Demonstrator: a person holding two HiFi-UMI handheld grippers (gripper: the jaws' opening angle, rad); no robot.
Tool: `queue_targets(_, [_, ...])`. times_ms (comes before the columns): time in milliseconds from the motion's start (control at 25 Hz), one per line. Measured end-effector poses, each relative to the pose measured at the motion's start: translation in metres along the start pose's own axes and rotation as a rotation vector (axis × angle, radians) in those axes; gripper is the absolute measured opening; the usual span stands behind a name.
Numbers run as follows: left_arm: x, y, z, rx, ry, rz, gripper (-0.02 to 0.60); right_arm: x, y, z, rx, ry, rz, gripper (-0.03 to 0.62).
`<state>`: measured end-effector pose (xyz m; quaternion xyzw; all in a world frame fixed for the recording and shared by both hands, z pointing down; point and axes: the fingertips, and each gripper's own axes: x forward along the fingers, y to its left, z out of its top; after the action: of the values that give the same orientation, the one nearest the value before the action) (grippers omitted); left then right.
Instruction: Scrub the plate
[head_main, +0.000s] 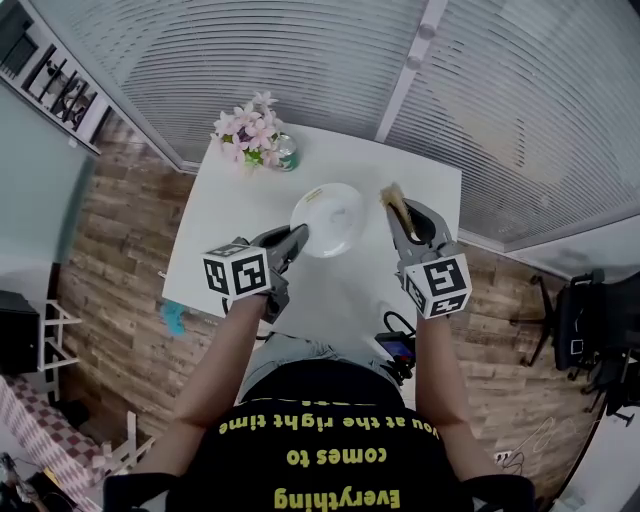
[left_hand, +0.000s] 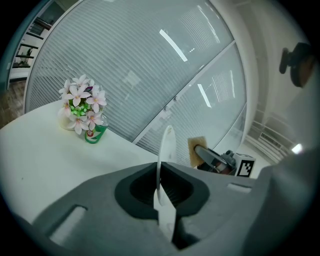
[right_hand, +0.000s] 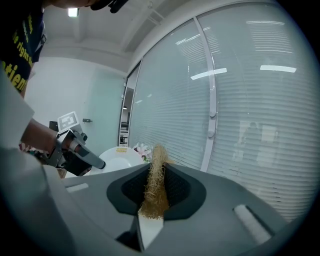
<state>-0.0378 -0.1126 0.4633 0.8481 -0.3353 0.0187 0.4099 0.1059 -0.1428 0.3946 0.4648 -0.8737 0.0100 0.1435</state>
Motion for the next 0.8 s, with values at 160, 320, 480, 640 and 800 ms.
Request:
queue_targets(160, [0.001, -0.007, 0.001, 0.006, -0.001, -0.013, 0.012, 0.005, 0.009, 0.001, -0.006, -0.01, 0.019, 0.057])
queue_targets(320, [0.003, -0.013, 0.0, 0.01, 0.0, -0.022, 0.012, 0.008, 0.017, 0.006, -0.014, -0.027, 0.035, 0.055])
queue_targets(480, [0.004, -0.02, -0.003, 0.008, -0.001, -0.031, 0.012, 0.01, 0.024, 0.012, -0.028, -0.043, 0.047, 0.055])
queue_targets(640, [0.006, -0.026, -0.005, 0.011, 0.004, -0.037, 0.012, 0.012, 0.03, 0.016, -0.047, -0.052, 0.057, 0.055])
queue_targets(800, [0.009, -0.03, -0.01, 0.015, 0.02, -0.043, 0.012, 0.015, 0.04, 0.016, -0.067, -0.049, 0.075, 0.055])
